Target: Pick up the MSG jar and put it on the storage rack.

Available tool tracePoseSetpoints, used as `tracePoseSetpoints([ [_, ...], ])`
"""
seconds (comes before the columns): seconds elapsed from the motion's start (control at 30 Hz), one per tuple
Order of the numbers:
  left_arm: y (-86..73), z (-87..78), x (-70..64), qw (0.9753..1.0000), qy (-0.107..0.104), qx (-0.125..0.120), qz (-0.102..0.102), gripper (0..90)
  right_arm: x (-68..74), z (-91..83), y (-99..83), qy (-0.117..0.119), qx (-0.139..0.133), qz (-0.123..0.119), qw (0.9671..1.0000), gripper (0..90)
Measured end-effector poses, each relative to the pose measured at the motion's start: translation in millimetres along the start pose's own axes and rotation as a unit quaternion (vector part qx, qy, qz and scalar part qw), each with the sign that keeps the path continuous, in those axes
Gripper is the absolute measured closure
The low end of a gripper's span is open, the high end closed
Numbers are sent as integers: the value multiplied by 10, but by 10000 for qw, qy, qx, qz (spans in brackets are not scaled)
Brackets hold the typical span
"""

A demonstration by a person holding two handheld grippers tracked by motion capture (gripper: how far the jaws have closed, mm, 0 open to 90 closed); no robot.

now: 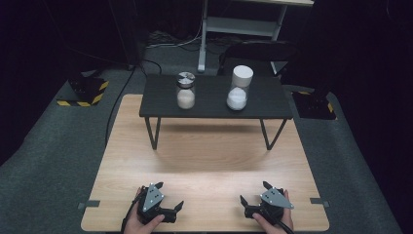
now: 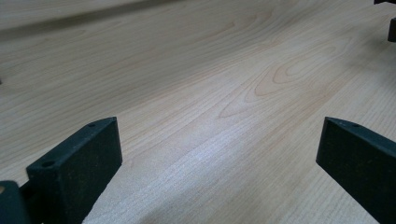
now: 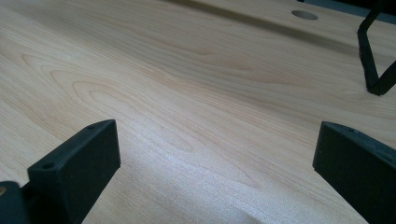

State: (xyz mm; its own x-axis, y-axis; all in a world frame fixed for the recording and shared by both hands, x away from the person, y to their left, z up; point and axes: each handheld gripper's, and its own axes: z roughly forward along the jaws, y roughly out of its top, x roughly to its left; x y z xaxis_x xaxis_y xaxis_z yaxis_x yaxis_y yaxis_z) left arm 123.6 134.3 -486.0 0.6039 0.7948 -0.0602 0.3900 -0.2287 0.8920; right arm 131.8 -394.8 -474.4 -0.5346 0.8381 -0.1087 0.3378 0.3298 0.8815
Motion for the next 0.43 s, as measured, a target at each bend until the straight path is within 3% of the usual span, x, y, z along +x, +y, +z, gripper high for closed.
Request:
tracePoseSetpoints([
  [0.43,13,18,-12,10000,22,12,32,3,-18,-16,-21,30,-45,45,10000,5],
])
